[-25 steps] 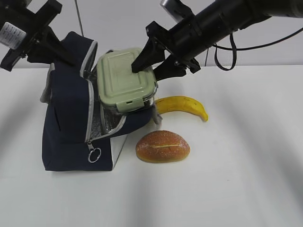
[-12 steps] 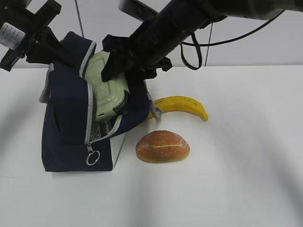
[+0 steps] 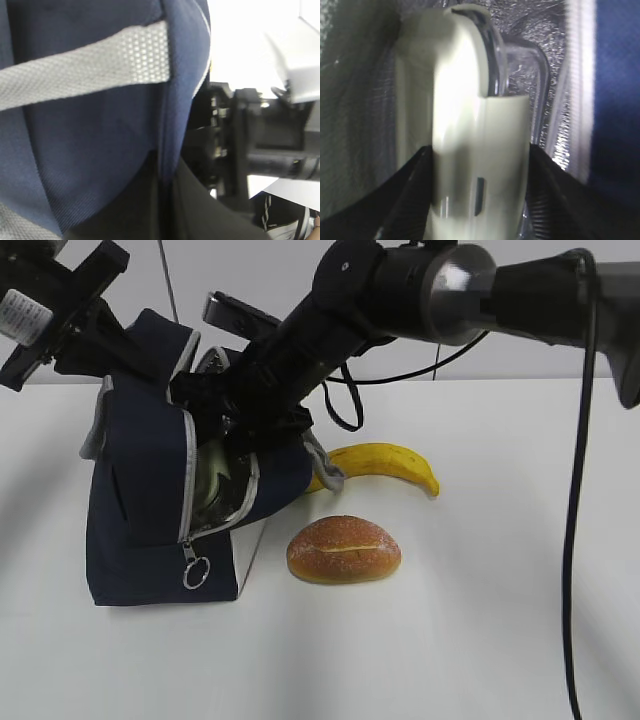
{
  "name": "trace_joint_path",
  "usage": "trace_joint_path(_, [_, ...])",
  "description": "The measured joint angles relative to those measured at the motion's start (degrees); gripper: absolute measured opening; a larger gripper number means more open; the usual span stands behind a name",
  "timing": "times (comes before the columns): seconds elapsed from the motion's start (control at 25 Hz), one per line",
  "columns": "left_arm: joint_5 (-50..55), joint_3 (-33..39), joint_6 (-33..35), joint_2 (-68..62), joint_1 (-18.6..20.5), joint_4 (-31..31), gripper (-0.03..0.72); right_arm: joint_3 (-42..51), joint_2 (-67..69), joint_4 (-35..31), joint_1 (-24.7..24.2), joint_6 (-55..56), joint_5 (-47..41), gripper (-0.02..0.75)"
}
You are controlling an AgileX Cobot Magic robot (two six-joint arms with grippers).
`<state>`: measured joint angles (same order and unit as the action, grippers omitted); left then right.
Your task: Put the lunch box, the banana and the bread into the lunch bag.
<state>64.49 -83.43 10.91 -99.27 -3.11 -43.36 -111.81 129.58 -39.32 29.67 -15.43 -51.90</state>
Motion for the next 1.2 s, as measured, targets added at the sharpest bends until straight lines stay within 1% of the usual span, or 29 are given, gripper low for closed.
trace_joint_path(0.16, [0.0, 0.0, 0.0, -0.1, 0.0, 0.3, -0.003, -0.1, 2.3, -2.0, 1.4, 0.0, 1.9, 0.403])
trace_joint_path(0.28, [0.0, 0.0, 0.0, -0.7, 0.0, 2.0, -0.003, -0.1, 4.0, -3.2, 1.8, -0.3, 2.9, 0.417])
trace_joint_path(0.36, [-0.1, 0.0, 0.0, -0.7, 0.0, 2.8, -0.003, -0.1, 4.2, -3.9, 1.8, -1.0, 3.4, 0.459])
trace_joint_path(0.48, [-0.2, 0.0, 0.0, -0.7, 0.0, 3.3, -0.003, -0.6, 4.2, -3.9, 1.7, -1.6, 3.4, 0.550])
trace_joint_path(0.56, [-0.3, 0.0, 0.0, -0.7, 0.0, 3.4, -0.003, -1.3, 4.2, -3.6, 1.2, -1.9, 1.0, 0.569])
trace_joint_path(0.72, [-0.3, 0.0, 0.0, -0.7, 0.0, 3.4, -0.003, -5.8, 4.2, -3.0, -0.8, -2.1, -8.6, 0.579])
trace_joint_path(0.8, [-0.3, 0.0, 0.0, -0.7, 0.0, 3.5, -0.003, -9.6, 4.2, -0.7, -2.1, -2.2, -13.5, 0.581])
trace_joint_path(0.88, [-0.2, 0.0, 0.0, -0.7, 0.0, 3.9, -0.003, -14.0, 4.1, 3.9, -3.2, -2.2, -16.8, 0.583])
trace_joint_path(1.0, [0.0, 0.0, 0.0, -0.7, 0.0, 4.0, -0.003, -18.8, 3.4, 12.4, -4.0, 0.0, -18.1, 0.585])
trace_joint_path(1.2, [0.5, 0.0, 0.0, -0.7, 0.0, 4.8, -0.003, -19.7, -1.0, 23.0, -4.1, 2.6, -18.9, 0.585])
